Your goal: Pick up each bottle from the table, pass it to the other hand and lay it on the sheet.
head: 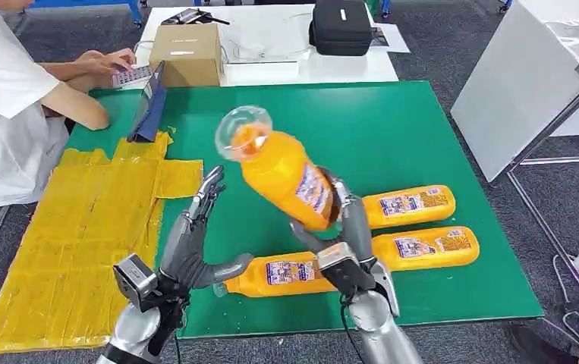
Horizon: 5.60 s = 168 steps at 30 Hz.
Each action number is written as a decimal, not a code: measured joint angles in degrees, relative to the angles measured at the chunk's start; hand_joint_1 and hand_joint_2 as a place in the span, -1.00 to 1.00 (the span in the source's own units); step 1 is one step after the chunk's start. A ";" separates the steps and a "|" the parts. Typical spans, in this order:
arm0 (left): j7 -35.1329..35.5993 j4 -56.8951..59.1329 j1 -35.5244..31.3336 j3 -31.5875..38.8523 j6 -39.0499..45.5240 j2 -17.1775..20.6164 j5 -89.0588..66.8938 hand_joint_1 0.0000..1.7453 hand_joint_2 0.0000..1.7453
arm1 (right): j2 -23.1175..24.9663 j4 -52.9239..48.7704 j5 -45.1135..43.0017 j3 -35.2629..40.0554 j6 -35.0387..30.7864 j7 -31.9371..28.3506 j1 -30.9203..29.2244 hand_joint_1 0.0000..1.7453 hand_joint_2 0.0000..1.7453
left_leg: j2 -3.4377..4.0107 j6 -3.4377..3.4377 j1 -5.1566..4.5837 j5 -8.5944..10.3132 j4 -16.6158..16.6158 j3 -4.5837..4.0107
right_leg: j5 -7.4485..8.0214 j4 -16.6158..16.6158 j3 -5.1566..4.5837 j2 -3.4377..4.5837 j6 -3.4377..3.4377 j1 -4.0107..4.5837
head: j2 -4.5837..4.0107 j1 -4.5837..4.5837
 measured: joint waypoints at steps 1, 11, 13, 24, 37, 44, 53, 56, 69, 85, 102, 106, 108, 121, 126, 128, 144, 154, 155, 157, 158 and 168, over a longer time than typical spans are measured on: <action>0.07 0.04 -0.30 -0.11 -0.28 0.00 0.18 -1.00 1.00 | 0.24 1.88 0.63 0.72 0.28 0.22 -0.47 1.00 1.00 | -0.01 0.00 0.01 0.01 0.00 0.00 | 0.00 0.00 0.00 -0.01 0.00 0.00 | 0.00 0.02; 0.44 0.81 -1.71 -0.37 -2.86 0.07 3.10 -1.00 1.00 | 2.25 16.37 1.64 7.12 5.03 -1.05 -4.05 1.00 1.00 | -0.03 -0.01 0.01 0.01 0.01 0.00 | 0.00 0.01 0.00 -0.01 0.00 0.00 | 0.00 0.00; 0.35 0.94 -2.04 -0.35 -3.10 0.09 3.32 -1.00 1.00 | 2.25 17.59 1.83 8.17 5.48 -1.09 -4.18 1.00 1.00 | -0.03 0.00 0.01 0.01 0.00 0.00 | 0.00 0.01 0.00 -0.01 0.00 0.00 | 0.00 0.04; 1.47 3.13 -3.17 -0.33 -4.11 0.17 3.71 -0.62 1.00 | 2.36 19.53 4.28 11.60 3.63 -1.31 -4.53 1.00 1.00 | -0.02 -0.01 0.01 0.01 0.00 0.01 | 0.00 0.00 0.00 -0.01 0.00 0.00 | 0.00 0.02; 2.51 5.97 -4.84 -0.48 -4.30 0.17 3.02 1.00 1.00 | 2.34 19.56 3.58 11.97 3.69 -0.68 -4.51 1.00 1.00 | -0.02 -0.01 0.00 0.01 0.01 0.00 | 0.00 0.00 -0.01 -0.01 0.00 0.00 | 0.00 0.02; 2.58 7.37 -5.56 -0.70 -4.26 0.13 3.26 1.00 1.00 | 2.34 19.66 2.12 11.93 2.53 -1.00 -3.87 1.00 1.00 | -0.01 -0.01 0.01 0.01 0.01 0.01 | 0.00 0.01 0.00 -0.01 0.00 0.00 | 0.00 0.02; 2.53 7.52 -5.43 -0.79 -4.11 0.13 3.34 1.00 1.00 | 2.34 18.84 1.53 11.76 1.95 -1.18 -2.85 1.00 1.00 | -0.02 -0.01 0.00 0.01 0.01 0.00 | 0.00 0.00 0.00 -0.01 -0.01 0.00 | 0.00 0.02; 2.32 7.15 -5.14 -0.83 -2.29 0.11 2.17 1.00 1.00 | 2.03 16.14 0.98 11.14 1.22 -1.59 -0.77 -0.96 1.00 | -0.06 -0.01 0.00 0.01 0.01 -0.01 | 0.00 0.01 0.01 -0.02 0.00 0.00 | 0.00 0.02; 12.24 8.44 -13.39 7.44 29.51 4.57 -30.26 1.00 1.00 | -0.02 -8.10 -3.78 8.80 -4.90 -4.11 6.56 -1.00 1.00 | 0.03 -0.11 0.08 0.09 0.00 0.00 | 0.13 0.04 -0.08 -0.02 -0.19 0.11 | 0.00 0.02; 40.26 30.37 -22.00 10.14 44.92 12.50 -81.91 1.00 1.00 | -2.08 -16.31 -10.65 7.84 -7.89 -3.36 6.87 -1.00 1.00 | 0.10 -0.11 0.08 0.10 0.00 0.01 | 0.12 0.04 -0.13 0.03 -0.20 0.12 | 0.00 0.02; 13.22 54.78 -22.09 8.48 38.58 12.66 -64.37 -0.48 1.00 | -4.66 -16.33 -13.16 7.36 -5.73 -2.56 5.98 -1.00 1.00 | 0.07 -0.18 0.08 0.03 -0.02 0.06 | 0.10 0.05 -0.04 0.02 -0.21 0.12 | 0.00 0.02; 10.07 56.24 -22.11 8.39 38.05 12.70 -59.33 -1.00 1.00 | -4.83 -16.03 -12.98 6.77 -5.25 -2.12 5.56 -1.00 1.00 | 0.07 -0.19 0.09 0.03 -0.03 0.25 | 0.10 0.06 0.12 0.02 -0.22 0.12 | 0.00 0.02; 9.22 56.57 -22.06 8.39 38.10 12.68 -57.00 -1.00 1.00 | -4.96 -15.76 -12.59 6.64 -4.88 -1.77 5.35 -1.00 1.00 | 0.07 -0.20 0.10 0.04 -0.03 0.26 | 0.10 0.06 0.14 0.02 -0.22 0.12 | 0.00 0.02; 6.28 55.60 -20.20 11.19 36.54 12.46 -48.61 -1.00 1.00 | -6.73 -10.57 -2.33 8.65 -2.10 2.42 2.43 -1.00 1.00 | 0.03 -0.22 0.11 0.08 -0.02 0.27 | 0.11 0.07 0.21 0.00 -0.21 0.12 | 0.00 0.02; 2.55 53.33 -19.05 11.98 31.18 12.46 -43.16 -1.00 1.00 | -7.43 -9.03 0.13 9.59 -0.02 4.31 1.11 -1.00 1.00 | -0.02 -0.23 0.12 0.09 -0.02 0.28 | 0.10 0.06 0.23 -0.01 -0.23 0.12 | 0.00 0.02; 0.96 51.32 -18.19 12.46 28.39 12.28 -40.06 -1.00 1.00 | -7.72 -8.07 1.51 9.92 0.79 5.16 0.65 -1.00 1.00 | -0.04 -0.19 0.12 0.14 -0.02 0.28 | 0.10 0.06 0.24 -0.03 -0.22 0.12 | 0.00 0.02; -7.43 28.86 -7.11 13.51 22.92 9.29 -27.60 -1.00 1.00 | -10.06 -2.08 12.42 14.69 6.30 9.40 -3.33 -1.00 1.00 | 0.03 -0.19 0.11 0.13 -0.01 0.13 | 0.11 0.06 0.07 0.00 -0.21 0.13 | 0.00 0.02; -7.74 14.38 -2.03 12.37 34.32 5.49 -22.38 -1.00 1.00 | -14.45 7.58 19.54 21.33 7.08 13.23 -7.72 -1.00 1.00 | -0.06 -0.18 0.10 0.13 0.00 0.07 | 0.12 0.04 0.05 -0.03 -0.19 0.13 | 0.00 0.00; -7.74 14.01 -1.97 12.09 34.43 5.35 -22.29 -1.00 1.00 | -14.69 8.15 19.60 21.61 7.08 13.27 -7.85 -1.00 1.00 | -0.06 -0.18 0.10 0.13 0.00 0.07 | 0.12 0.04 0.05 -0.03 -0.19 0.13 | 0.00 0.02; -7.74 13.44 -1.86 11.65 34.49 5.00 -22.12 -1.00 1.00 | -15.13 9.15 19.65 22.16 7.08 13.27 -8.20 -1.00 1.00 | -0.05 -0.18 0.12 0.13 0.00 0.07 | 0.11 0.05 0.05 -0.03 -0.19 0.14 | 0.00 0.02; -7.74 13.22 -1.84 11.52 34.49 4.90 -21.92 -1.00 1.00 | -15.26 9.50 19.69 22.31 7.10 13.29 -8.30 -1.00 1.00 | -0.05 -0.18 0.12 0.13 0.00 0.07 | 0.12 0.05 0.05 -0.03 -0.19 0.14 | 0.00 0.02; -7.74 13.09 -1.83 9.42 34.58 4.18 -19.41 -1.00 1.00 | -16.88 11.45 21.31 23.52 6.97 15.43 -8.55 -1.00 1.00 | -0.05 -0.17 0.10 0.12 0.00 0.06 | 0.11 0.04 0.03 -0.03 -0.19 0.13 | 0.00 0.02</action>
